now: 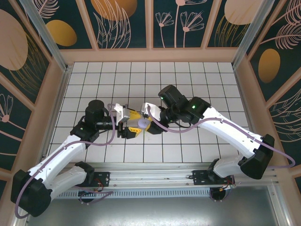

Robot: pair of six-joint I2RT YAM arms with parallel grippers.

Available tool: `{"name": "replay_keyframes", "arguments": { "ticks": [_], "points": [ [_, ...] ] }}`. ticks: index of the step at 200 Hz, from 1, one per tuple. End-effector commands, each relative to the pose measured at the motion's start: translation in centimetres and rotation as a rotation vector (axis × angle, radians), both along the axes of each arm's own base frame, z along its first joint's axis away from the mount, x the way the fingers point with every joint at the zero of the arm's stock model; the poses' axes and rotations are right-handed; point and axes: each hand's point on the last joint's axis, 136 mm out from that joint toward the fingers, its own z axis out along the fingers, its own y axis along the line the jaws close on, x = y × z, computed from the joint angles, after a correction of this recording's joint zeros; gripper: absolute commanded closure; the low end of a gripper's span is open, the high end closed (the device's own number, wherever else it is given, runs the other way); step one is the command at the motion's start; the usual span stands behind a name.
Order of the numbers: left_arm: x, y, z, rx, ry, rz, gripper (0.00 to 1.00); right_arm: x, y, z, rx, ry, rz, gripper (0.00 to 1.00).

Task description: Insert the wireless bluetooth earbuds into the charging case

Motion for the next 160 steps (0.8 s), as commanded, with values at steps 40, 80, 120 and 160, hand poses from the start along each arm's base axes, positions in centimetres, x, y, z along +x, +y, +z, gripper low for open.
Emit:
{"name": "replay_keyframes", "arguments": {
  "ticks": [40,80,120,160],
  "points": [
    [-0.33,-0.42,0.85,-0.028,-0.010,-0.041,0.36,-0.32,0.23,1.11,0.044,-0.012,-0.002,0.66],
    [-0.25,-0.50,0.72,-0.026,-0.002,-0.042,0.37,-0.28,0.35,1.13,0.048,-0.012,0.001,0.67],
    [-0.29,-0.53,1.03,-0.036,-0.005,-0.047,0.42,-0.28,0.44,0.73,0.041,-0.008,0.005,0.66],
    [-0.31,-0.66,1.29,-0.048,-0.001,-0.055,0.63,-0.07,0.48,0.48,0.041,-0.015,0.000,0.65]
  ]
}}
